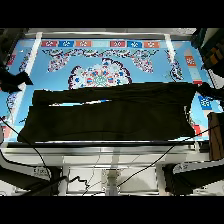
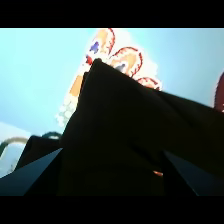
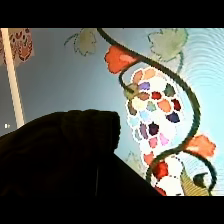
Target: Fold the clothes and pants, and hang the long-sleeved shirts on hangers.
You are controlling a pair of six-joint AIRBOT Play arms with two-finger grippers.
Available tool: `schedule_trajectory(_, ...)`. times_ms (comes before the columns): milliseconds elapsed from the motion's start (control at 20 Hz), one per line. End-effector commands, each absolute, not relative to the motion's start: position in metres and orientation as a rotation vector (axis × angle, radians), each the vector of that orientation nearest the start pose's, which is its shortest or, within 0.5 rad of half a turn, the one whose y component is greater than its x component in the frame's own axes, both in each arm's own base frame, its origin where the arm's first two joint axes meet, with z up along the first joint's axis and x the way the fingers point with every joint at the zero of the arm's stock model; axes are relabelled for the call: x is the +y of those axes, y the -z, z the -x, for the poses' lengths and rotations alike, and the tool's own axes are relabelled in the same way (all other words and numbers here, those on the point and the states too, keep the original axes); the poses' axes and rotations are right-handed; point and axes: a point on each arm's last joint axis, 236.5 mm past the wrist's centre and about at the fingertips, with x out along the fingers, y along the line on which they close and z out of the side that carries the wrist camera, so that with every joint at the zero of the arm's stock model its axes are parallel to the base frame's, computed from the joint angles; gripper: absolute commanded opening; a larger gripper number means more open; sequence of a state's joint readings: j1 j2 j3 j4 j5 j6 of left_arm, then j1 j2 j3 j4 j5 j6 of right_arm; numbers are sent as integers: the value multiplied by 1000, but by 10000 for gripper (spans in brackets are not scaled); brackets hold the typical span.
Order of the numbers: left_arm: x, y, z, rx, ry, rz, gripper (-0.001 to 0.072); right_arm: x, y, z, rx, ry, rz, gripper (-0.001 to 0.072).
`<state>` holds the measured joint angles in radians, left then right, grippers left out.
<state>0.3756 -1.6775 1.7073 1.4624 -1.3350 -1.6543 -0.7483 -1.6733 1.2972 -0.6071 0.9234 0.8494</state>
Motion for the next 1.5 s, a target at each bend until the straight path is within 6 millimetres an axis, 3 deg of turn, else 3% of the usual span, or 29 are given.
schedule_trajectory(0, 156, 14, -430, 1415, -410, 479, 664, -219, 21, -465, 762, 28, -678, 26)
schedule_trajectory(250, 146, 64, -433, 1495, -473, 580, 637, -219, 21, -464, 764, 29, -675, 27)
schedule_trajectory(350, 144, 76, -445, 1464, -487, 592, 631, -219, 21, -464, 764, 29, -675, 27)
schedule_trajectory(450, 144, 81, -461, 1404, -498, 598, 398, -219, 21, -464, 765, 29, -675, 27)
schedule_trajectory(550, 146, 83, -469, 1377, -499, 573, 19, -219, 21, -464, 764, 29, -675, 26)
schedule_trajectory(750, 150, 75, -479, 1323, -497, 555, 12, -219, 20, -465, 760, 28, -679, 26)
schedule_trajectory(850, 153, 56, -498, 1243, -471, 528, 12, -219, 20, -465, 759, 28, -680, 27)
schedule_trajectory(950, 152, 22, -527, 1118, -423, 479, 11, -220, 19, -466, 754, 30, -683, 27)
schedule_trajectory(1100, 142, -52, -576, 866, -338, 394, 10, -221, 13, -472, 718, 33, -714, 26)
schedule_trajectory(1250, 119, -140, -615, 595, -236, 274, 11, -225, 3, -480, 661, 50, -755, 26)
schedule_trajectory(1350, 103, -178, -618, 514, -175, 148, 11, -232, 3, -482, 644, 75, -753, 26)
schedule_trajectory(1400, 99, -183, -613, 528, -162, 80, 11, -234, 3, -482, 639, 85, -752, 26)
schedule_trajectory(1450, 102, -175, -603, 587, -178, 26, 10, -236, 3, -483, 636, 90, -749, 26)
